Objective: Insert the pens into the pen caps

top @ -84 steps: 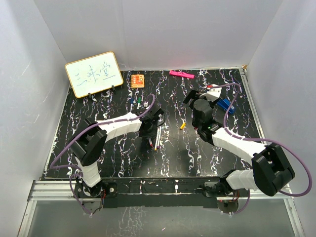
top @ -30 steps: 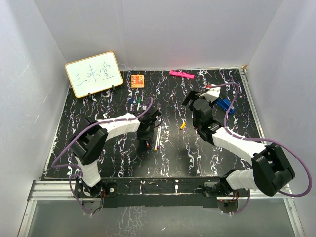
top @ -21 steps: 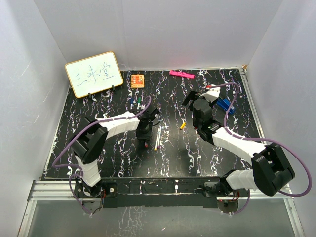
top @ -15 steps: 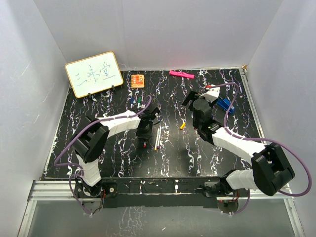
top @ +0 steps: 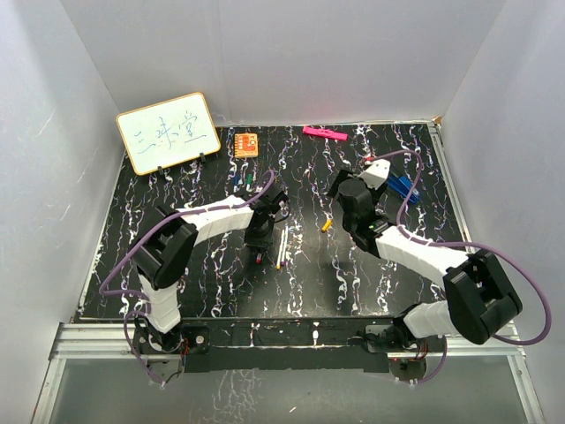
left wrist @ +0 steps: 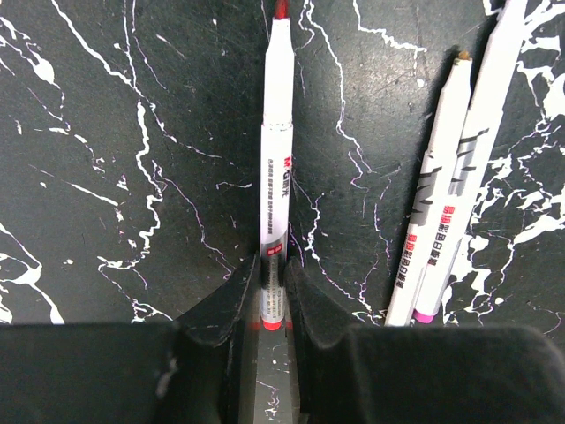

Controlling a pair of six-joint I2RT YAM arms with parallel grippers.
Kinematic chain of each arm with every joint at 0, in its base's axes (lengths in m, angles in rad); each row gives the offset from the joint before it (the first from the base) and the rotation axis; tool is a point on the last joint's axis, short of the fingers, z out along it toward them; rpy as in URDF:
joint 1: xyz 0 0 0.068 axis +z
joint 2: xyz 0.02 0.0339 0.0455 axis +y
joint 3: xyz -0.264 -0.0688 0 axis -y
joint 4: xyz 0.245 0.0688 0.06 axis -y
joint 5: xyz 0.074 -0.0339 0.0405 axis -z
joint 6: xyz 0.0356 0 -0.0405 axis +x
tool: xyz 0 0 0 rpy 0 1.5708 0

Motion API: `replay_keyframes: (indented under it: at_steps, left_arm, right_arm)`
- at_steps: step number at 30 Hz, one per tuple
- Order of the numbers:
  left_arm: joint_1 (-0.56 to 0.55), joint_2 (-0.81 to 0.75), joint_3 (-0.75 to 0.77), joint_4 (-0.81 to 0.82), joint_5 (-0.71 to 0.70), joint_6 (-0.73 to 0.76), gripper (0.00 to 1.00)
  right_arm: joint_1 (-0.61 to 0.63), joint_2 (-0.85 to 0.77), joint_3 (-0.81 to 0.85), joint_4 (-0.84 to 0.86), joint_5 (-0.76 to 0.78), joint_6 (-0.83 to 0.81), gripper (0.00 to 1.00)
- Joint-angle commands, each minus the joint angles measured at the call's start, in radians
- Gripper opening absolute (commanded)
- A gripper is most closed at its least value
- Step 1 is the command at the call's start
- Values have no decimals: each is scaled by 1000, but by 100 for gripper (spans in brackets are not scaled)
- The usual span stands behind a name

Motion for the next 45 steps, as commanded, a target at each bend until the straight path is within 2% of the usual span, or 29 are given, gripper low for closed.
replay_keyframes:
  at_steps: [1, 7, 13, 24, 32, 34, 39, 45]
  left_arm:
    - [17, 104, -45, -23, -142, 52, 0]
    - [17, 7, 6, -74, -151, 88, 0]
    - [17, -102, 34, -95, -142, 94, 0]
    - [17, -270, -2, 49, -126, 125, 0]
    - [17, -332, -51, 176, -80, 164, 0]
    - [18, -342, -66, 202, -63, 171, 0]
    - [15, -372, -121, 288, -7, 199, 0]
    - [-2, -414, -176, 380, 61, 233, 0]
  right_arm:
    - [-5, 6, 37, -118, 52, 83, 70]
    - [-5, 19, 62, -288, 116, 151, 69]
    - [-6, 40, 86, -429, 85, 248, 68]
    - [-6, 50, 113, -613, -21, 359, 66]
    - [-28, 34, 82, -617, -121, 359, 67]
    - [-40, 39, 79, -598, -146, 359, 63]
    - [-63, 61, 79, -531, -206, 347, 44]
    - [-72, 136, 107, -520, -243, 345, 42]
